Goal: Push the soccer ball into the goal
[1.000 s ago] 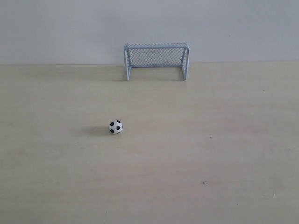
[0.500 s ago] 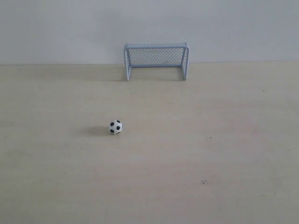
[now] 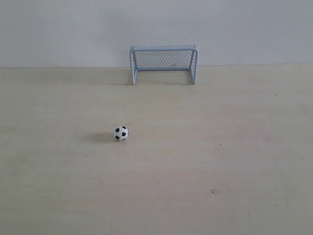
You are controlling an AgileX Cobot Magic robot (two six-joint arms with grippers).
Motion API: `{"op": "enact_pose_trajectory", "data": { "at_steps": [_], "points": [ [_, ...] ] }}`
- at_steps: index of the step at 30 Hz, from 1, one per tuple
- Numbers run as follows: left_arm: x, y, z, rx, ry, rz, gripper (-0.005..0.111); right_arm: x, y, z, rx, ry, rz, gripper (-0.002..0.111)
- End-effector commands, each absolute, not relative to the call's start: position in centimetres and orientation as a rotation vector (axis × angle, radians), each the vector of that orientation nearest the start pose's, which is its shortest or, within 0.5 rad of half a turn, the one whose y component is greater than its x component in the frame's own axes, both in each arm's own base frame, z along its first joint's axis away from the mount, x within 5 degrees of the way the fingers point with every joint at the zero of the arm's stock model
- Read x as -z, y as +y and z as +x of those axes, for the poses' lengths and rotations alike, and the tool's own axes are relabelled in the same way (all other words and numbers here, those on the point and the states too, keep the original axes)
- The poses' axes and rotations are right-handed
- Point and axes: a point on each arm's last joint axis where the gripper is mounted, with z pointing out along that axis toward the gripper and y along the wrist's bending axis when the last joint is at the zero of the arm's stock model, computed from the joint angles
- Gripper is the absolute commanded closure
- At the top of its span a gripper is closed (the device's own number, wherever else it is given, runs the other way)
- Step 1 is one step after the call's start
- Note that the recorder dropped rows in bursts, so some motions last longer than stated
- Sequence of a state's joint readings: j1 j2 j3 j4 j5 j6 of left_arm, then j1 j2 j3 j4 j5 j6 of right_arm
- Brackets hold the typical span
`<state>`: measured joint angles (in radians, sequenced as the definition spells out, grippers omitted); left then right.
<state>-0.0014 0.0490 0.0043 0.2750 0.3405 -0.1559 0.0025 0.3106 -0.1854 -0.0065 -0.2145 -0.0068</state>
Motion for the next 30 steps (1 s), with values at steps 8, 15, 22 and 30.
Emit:
{"op": "enact_pose_trajectory", "data": {
  "at_steps": [8,15,22,30],
  "points": [
    [-18.1,0.8,5.7,-0.143,1.865,0.035,0.1,-29.2,0.0,10.9,0.024,1.602,-0.024,0.108],
    [-18.1,0.8,5.7,-0.143,1.865,0.035,0.1,-29.7,0.0,14.3,0.007,1.811,-0.008,0.108],
    [-18.1,0.8,5.7,-0.143,1.865,0.035,0.1,-29.7,4.0,16.4,-0.115,1.861,-0.297,0.108],
    [-18.1,0.8,5.7,-0.143,1.865,0.035,0.1,-30.2,8.7,18.4,-0.245,1.864,-0.495,0.108]
  ]
}}
